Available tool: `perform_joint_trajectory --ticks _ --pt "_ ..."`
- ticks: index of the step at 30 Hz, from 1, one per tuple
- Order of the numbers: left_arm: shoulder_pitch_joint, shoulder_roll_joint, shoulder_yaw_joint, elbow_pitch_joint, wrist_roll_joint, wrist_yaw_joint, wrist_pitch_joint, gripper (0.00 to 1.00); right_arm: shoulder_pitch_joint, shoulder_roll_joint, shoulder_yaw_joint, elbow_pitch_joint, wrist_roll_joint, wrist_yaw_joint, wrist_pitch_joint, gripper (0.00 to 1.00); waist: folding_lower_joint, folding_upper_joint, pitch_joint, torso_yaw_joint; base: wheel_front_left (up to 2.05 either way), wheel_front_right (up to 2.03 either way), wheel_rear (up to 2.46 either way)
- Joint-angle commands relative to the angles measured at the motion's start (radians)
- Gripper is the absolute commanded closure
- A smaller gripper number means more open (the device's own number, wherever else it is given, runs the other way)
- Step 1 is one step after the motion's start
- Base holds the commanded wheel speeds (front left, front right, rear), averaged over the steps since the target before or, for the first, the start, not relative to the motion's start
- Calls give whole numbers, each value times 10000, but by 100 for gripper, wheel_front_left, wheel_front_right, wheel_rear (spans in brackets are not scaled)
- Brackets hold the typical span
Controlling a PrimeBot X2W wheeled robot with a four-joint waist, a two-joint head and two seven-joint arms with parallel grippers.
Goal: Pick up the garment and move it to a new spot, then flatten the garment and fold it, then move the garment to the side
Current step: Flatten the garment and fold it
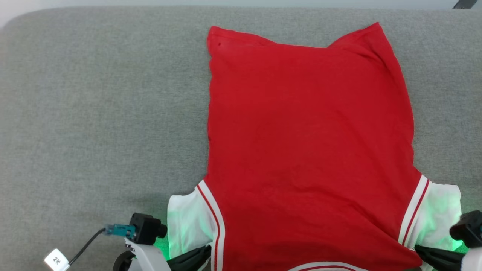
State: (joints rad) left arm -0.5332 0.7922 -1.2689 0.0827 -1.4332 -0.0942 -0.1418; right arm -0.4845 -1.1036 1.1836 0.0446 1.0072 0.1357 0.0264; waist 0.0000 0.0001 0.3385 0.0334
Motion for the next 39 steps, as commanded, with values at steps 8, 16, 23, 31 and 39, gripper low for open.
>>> perform_joint_trajectory --ticks 8,16,23,31,39 --pt "219 -236 -55 456 169 -65 -137 100 2 -234 -444 -832 226 -81 -194 0 0 -1 -151 -172 0 0 0" --pt "206 -357 -50 29 497 51 -358 100 -626 -2905 -2017 -2801 1704 -58 58 0 0 -1 -101 112 0 0 0" --pt "-520 -955 21 -42 997 25 -307 100 -2972 -2161 -3974 -601 1620 -58 1371 0 0 -1 590 948 0 0 0" --pt "-1281 -1743 18 260 1431 -142 -148 100 -6388 851 -4219 3128 50 -58 4657 0 0 -1 1720 2142 0 0 0" --pt "-1431 -2351 -54 890 1599 -241 -185 100 -8131 2375 -4136 6113 0 -58 7277 0 0 -1 2327 2915 0 0 0"
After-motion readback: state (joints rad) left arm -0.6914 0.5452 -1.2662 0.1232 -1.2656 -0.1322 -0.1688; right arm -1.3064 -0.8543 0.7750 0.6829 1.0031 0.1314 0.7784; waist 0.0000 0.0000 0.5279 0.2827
